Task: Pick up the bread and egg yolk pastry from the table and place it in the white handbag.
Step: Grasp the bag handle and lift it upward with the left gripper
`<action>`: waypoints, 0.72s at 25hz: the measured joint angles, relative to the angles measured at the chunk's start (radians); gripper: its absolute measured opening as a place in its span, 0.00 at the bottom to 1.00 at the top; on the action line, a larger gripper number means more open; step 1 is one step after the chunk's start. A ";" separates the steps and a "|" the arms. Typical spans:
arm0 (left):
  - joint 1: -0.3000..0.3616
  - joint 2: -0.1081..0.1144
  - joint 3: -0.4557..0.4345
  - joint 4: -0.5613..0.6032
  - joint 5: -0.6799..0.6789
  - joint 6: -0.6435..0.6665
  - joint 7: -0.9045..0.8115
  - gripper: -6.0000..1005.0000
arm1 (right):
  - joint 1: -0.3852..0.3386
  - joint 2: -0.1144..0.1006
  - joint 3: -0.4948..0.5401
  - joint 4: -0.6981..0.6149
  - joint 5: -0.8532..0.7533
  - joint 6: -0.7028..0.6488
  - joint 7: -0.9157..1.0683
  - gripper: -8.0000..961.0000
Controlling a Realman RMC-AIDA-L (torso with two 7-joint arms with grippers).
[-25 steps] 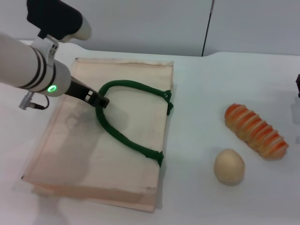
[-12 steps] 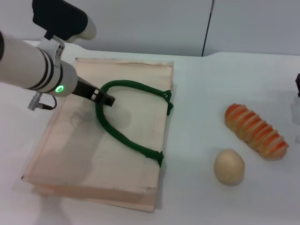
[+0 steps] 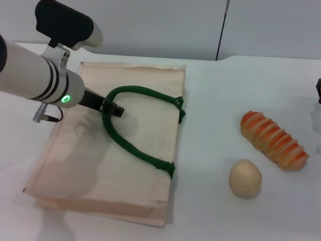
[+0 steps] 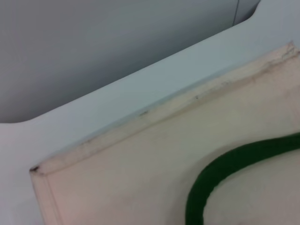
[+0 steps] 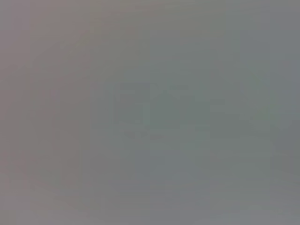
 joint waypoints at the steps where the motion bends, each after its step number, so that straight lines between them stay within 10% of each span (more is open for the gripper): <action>1: 0.000 0.000 0.000 0.000 0.000 0.001 -0.001 0.63 | 0.001 0.000 0.000 0.000 0.000 0.000 0.000 0.65; 18: -0.013 0.002 -0.011 -0.057 -0.002 0.006 -0.020 0.46 | 0.002 0.000 0.000 0.000 0.000 0.000 0.000 0.65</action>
